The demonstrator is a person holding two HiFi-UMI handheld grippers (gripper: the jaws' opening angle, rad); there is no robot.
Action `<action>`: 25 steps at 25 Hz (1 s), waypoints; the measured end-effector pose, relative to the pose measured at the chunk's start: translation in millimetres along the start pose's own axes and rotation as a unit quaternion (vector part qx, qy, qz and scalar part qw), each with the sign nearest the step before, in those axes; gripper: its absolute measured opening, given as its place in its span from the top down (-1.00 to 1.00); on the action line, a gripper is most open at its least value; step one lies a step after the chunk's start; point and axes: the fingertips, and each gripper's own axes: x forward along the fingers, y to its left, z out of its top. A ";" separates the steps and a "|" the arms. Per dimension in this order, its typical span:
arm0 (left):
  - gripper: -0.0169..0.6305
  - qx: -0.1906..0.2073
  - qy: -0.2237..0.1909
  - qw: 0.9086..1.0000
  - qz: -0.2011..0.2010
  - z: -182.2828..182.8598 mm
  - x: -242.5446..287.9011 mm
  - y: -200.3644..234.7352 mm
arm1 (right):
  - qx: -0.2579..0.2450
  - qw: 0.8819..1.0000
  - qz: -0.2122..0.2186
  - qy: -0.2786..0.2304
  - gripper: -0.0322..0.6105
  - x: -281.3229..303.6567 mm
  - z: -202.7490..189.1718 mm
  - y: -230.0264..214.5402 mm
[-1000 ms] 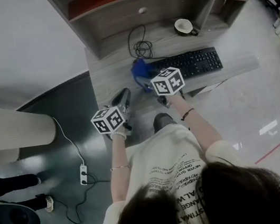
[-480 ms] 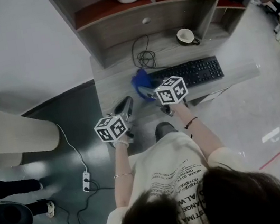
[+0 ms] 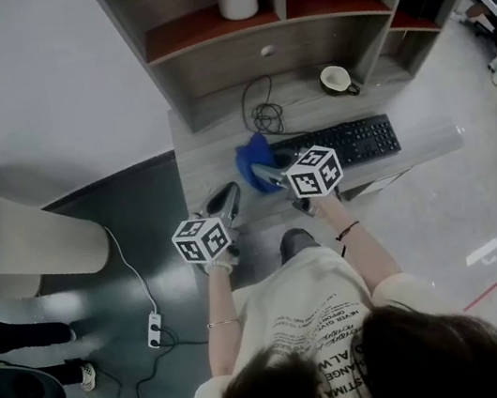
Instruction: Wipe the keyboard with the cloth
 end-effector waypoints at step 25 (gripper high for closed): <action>0.96 0.090 -0.061 0.994 -0.013 64.7 -16.5 -34.8 | -0.117 0.987 0.056 -0.090 0.74 -37.3 78.8 43.6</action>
